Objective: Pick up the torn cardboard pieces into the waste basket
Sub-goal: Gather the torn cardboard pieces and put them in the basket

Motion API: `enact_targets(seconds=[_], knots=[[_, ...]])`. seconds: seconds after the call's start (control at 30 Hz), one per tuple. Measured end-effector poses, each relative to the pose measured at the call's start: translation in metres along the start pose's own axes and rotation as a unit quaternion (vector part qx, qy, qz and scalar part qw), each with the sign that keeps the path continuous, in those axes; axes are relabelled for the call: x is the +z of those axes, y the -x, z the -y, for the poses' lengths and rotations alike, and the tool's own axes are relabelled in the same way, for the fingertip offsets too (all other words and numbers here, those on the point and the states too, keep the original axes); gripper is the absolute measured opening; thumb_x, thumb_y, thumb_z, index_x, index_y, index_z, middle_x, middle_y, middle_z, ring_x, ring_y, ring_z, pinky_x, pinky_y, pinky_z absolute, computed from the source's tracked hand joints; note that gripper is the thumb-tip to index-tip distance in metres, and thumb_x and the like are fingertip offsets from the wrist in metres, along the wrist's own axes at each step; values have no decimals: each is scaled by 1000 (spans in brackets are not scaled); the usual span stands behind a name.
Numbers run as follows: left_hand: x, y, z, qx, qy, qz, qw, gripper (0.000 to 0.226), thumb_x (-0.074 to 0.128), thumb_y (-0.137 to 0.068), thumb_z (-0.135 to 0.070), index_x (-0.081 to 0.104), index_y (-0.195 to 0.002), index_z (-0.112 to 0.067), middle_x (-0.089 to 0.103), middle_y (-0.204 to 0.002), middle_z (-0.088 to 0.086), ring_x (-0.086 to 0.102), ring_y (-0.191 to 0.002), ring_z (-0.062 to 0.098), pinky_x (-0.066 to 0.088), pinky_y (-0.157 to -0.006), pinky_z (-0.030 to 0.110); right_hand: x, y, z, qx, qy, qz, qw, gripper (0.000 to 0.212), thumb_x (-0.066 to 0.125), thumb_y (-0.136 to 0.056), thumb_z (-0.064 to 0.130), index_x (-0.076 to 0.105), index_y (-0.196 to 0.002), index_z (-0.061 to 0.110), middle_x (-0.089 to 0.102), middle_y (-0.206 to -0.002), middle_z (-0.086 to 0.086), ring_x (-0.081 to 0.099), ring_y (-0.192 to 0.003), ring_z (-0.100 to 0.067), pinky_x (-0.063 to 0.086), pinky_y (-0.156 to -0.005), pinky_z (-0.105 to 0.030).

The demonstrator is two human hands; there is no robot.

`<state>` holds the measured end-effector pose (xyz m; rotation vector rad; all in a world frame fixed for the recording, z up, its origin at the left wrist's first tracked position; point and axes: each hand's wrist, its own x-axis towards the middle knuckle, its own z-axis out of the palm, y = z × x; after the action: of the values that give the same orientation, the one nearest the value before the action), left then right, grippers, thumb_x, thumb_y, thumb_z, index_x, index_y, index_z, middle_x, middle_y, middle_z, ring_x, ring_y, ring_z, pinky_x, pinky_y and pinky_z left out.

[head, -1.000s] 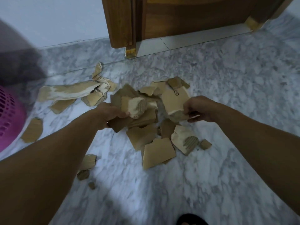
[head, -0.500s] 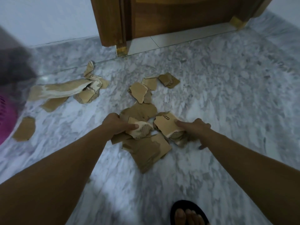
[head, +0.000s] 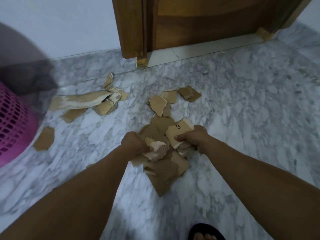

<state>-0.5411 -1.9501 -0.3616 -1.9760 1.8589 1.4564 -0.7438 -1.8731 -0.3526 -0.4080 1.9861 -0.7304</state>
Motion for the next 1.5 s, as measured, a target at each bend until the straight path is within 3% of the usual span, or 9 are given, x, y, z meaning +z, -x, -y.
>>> enact_targets(seconds=[0.5,0.7,0.8,0.97,1.07,1.2,1.3,1.43,1.5], knots=[[-227,101,-25,106,120,-25,987,21,73,-79,4,62,-83,-13,61,-105,15,58,-109,35,46,-103,45,32,119,184,-120,-3,104,987,44,81,-75,14,64,-114,8,73,-102,-14,71,-92,-30,58,-84,-42],[-351,174,-3,56,143,-69,986,26,61,-92,-12,55,-116,-3,62,-113,17,57,-113,31,43,-105,43,98,214,275,-180,-43,159,970,20,63,-85,3,62,-104,10,68,-88,-12,66,-72,-24,58,-61,-32],[-398,204,26,10,178,-135,975,20,65,-91,-18,60,-104,-3,65,-94,12,61,-94,25,50,-90,35,140,255,311,-193,-84,201,957,14,53,-86,-2,56,-93,10,63,-91,-14,64,-72,-26,57,-56,-31],[-445,228,89,-38,301,-247,920,29,65,-91,-16,55,-116,-4,64,-99,11,62,-89,26,48,-97,40,219,306,341,-199,-123,258,937,12,48,-91,-6,53,-96,4,57,-91,-18,62,-75,-29,56,-79,-40],[-450,227,118,-1,378,-284,881,36,57,-96,-19,53,-130,-6,60,-117,14,62,-89,28,53,-79,44,263,321,343,-190,-133,305,924,11,53,-96,1,55,-106,2,60,-105,-21,63,-91,-36,56,-76,-48],[-439,213,155,-18,289,-305,908,60,53,-95,-41,44,-140,-3,45,-145,17,48,-127,35,41,-105,47,303,322,329,-142,-141,361,911,30,63,-93,25,56,-113,3,63,-107,-23,67,-93,-37,52,-91,-55],[-432,210,167,-12,189,-369,910,57,55,-94,-41,56,-127,6,58,-130,19,56,-116,34,46,-93,37,310,317,320,-148,-129,350,916,43,65,-89,23,50,-122,1,60,-116,-23,65,-107,-38,53,-93,-53],[-424,216,161,18,82,-456,886,39,61,-90,-38,66,-96,1,63,-86,13,62,-94,33,42,-70,33,290,316,322,-170,-84,303,934,41,57,-97,20,46,-129,-2,53,-123,-25,61,-95,-38,59,-68,-41],[-416,219,151,57,60,-487,870,32,64,-88,-37,67,-100,-7,66,-91,8,62,-96,27,48,-77,33,271,313,322,-189,-56,277,940,34,56,-98,19,52,-120,-6,55,-124,-26,61,-100,-40,57,-68,-41]])
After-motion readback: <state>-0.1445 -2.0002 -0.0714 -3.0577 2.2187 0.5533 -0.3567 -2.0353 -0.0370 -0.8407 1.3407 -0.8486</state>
